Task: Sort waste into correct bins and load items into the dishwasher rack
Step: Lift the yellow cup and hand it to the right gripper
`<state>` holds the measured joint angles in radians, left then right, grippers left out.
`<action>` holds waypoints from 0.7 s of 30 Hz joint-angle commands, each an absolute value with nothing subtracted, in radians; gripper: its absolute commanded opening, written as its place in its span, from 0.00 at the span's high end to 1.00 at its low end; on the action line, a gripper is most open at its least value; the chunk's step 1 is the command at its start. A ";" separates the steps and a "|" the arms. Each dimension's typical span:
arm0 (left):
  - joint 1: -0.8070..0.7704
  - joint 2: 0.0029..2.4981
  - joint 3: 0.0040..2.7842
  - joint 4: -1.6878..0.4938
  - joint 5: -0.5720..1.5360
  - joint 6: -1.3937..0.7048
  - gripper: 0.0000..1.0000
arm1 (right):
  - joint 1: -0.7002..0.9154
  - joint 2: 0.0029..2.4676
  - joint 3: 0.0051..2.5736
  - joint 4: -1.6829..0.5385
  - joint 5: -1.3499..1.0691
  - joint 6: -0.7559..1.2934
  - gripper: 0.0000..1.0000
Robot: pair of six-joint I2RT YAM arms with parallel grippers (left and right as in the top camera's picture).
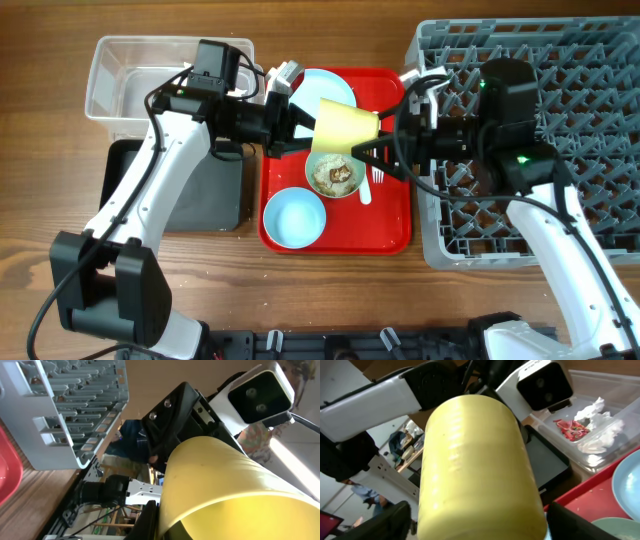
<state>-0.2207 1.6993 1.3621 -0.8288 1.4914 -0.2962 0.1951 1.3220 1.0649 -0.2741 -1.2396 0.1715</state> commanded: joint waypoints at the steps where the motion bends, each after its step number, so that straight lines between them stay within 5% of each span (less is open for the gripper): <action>1: -0.218 1.687 1.363 -0.825 1.530 -0.276 0.96 | 0.203 1.333 1.085 -0.208 -1.228 0.226 0.18; 10: -0.218 1.687 1.363 -0.825 1.530 -0.276 0.96 | 0.205 1.333 1.085 -0.150 -1.229 0.273 0.31; 16: -0.218 1.687 1.363 -0.825 1.530 -0.276 0.96 | 0.218 1.333 1.084 -0.158 -1.227 0.268 0.21; 21: -0.218 1.687 1.363 -0.825 1.530 -0.276 0.96 | 0.245 1.334 1.084 -0.158 -1.196 0.265 0.25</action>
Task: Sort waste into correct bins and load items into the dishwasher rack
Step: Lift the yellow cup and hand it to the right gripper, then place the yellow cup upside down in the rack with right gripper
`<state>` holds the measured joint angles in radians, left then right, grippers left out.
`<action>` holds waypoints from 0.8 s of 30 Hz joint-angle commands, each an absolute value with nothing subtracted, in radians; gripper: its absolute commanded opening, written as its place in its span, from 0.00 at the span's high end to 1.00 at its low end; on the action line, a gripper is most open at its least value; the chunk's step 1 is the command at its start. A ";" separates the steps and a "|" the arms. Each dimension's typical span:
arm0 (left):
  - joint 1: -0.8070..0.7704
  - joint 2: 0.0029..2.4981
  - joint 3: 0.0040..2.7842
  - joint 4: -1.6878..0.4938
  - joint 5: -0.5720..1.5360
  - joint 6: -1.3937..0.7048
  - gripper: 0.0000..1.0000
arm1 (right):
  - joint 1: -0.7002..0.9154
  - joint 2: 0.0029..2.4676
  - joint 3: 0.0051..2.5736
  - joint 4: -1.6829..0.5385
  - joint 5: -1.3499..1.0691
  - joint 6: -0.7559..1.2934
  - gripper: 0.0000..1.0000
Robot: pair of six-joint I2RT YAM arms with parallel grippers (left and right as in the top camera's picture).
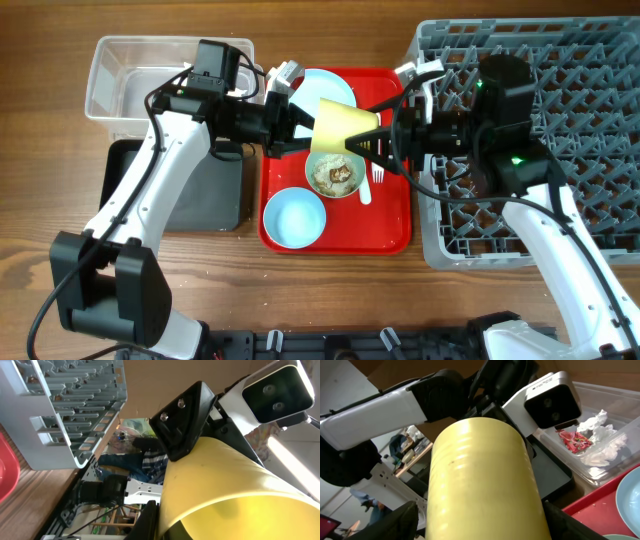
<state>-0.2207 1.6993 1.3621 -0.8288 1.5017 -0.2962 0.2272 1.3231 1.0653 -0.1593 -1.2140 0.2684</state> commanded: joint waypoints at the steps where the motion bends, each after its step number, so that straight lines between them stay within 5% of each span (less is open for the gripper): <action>1: -0.218 1.687 1.363 -0.825 1.530 -0.276 0.96 | 0.245 1.334 1.085 -0.157 -1.195 0.265 0.27; 8: -0.218 1.687 1.363 -0.825 1.529 -0.276 0.96 | 0.245 1.333 1.084 -0.155 -1.193 0.265 0.51; 11: -0.218 1.687 1.363 -0.825 1.525 -0.275 0.86 | 0.240 1.333 1.085 -0.142 -1.192 0.265 0.63; 16: -0.218 1.687 1.363 -0.825 1.525 -0.276 0.66 | 0.170 1.324 1.085 -0.143 -1.174 0.290 0.67; 24: -0.218 1.687 1.363 -0.821 1.520 -0.276 0.59 | -0.047 1.295 1.085 -0.295 -1.052 0.294 0.68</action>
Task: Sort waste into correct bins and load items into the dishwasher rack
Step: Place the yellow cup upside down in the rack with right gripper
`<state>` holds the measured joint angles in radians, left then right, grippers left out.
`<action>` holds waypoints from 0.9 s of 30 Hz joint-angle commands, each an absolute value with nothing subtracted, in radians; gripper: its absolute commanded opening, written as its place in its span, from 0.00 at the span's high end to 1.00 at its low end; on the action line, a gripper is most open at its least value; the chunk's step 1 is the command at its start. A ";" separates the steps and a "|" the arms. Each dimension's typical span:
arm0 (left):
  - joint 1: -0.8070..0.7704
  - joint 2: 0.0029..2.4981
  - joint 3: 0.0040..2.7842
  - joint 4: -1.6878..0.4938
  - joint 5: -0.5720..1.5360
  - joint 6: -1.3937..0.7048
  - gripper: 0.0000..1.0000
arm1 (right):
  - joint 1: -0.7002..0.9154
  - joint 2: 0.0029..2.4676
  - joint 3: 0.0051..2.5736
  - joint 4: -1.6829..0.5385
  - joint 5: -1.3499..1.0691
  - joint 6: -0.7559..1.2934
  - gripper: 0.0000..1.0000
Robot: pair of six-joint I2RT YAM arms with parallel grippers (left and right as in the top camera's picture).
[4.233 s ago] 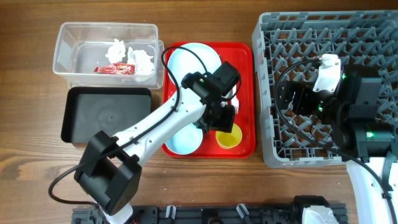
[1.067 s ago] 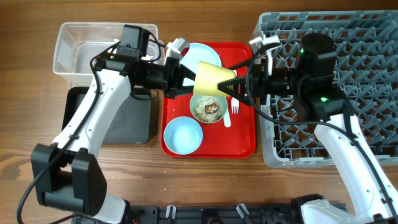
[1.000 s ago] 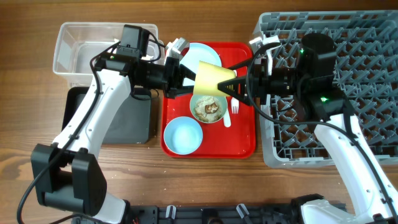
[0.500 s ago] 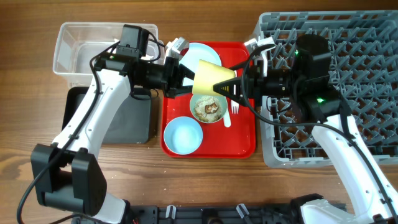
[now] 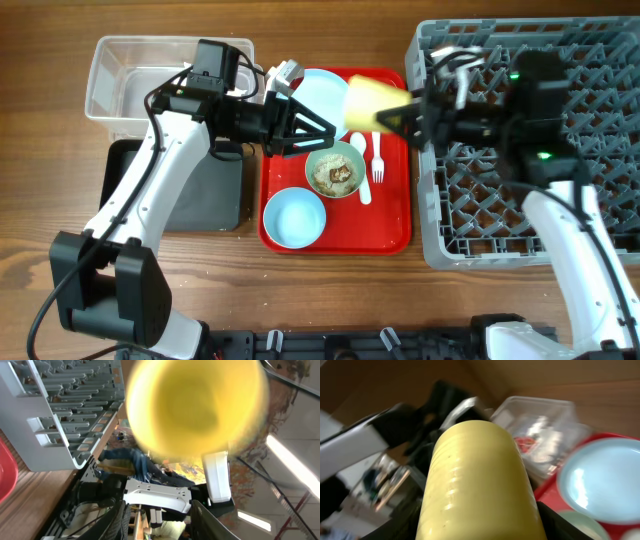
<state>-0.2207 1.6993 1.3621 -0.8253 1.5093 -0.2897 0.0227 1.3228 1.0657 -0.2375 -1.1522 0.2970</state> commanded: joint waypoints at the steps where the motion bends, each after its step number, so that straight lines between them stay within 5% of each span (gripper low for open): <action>1: -0.218 1.687 1.363 -0.821 1.507 -0.276 0.59 | -0.069 1.291 1.089 -0.336 -1.007 0.287 0.68; 16: -0.219 1.687 1.363 -0.825 0.889 -0.276 0.66 | -0.037 1.336 1.555 -0.971 -0.131 0.183 0.62; 27: -0.303 1.659 1.363 -0.862 0.398 -0.277 0.65 | -0.016 1.699 1.732 -1.001 -0.057 0.187 0.63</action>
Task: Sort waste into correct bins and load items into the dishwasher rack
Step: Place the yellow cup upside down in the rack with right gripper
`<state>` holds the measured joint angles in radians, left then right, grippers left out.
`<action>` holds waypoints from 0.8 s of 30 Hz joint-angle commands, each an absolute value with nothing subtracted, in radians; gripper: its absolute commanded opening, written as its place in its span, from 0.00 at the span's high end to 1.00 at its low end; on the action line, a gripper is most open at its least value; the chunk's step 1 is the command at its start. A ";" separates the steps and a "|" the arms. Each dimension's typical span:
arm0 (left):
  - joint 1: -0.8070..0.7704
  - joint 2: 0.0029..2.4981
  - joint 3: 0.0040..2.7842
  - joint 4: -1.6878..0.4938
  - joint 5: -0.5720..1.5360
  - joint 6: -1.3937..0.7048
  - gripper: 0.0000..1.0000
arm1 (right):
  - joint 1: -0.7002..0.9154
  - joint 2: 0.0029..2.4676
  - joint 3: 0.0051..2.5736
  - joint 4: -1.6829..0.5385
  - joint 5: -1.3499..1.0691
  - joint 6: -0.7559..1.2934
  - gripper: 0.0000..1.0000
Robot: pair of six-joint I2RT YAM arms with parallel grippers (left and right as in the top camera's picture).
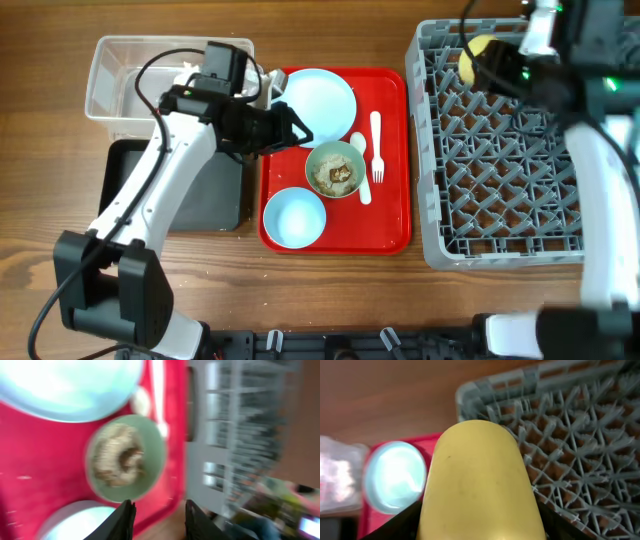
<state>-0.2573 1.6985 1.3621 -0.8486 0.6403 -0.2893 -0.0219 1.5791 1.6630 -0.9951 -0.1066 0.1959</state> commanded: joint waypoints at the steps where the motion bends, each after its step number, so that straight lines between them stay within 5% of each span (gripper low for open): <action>1: -0.317 1.655 1.363 -0.867 0.353 -0.277 0.64 | -0.014 1.727 1.749 -1.008 -0.057 0.187 0.63; 8: -0.400 1.652 1.363 -0.874 0.154 -0.303 0.55 | 0.020 1.926 1.825 -1.047 -0.057 0.194 0.62; 21: -0.408 1.652 1.363 -0.875 0.121 -0.303 0.54 | 0.047 2.091 1.825 -1.048 0.007 0.216 0.63; 23: -0.408 1.652 1.363 -0.875 0.121 -0.303 0.54 | 0.047 2.091 1.825 -1.047 0.007 0.215 0.53; 24: -0.408 1.652 1.363 -0.875 0.120 -0.303 0.53 | 0.047 2.091 1.825 -1.046 0.007 0.211 0.39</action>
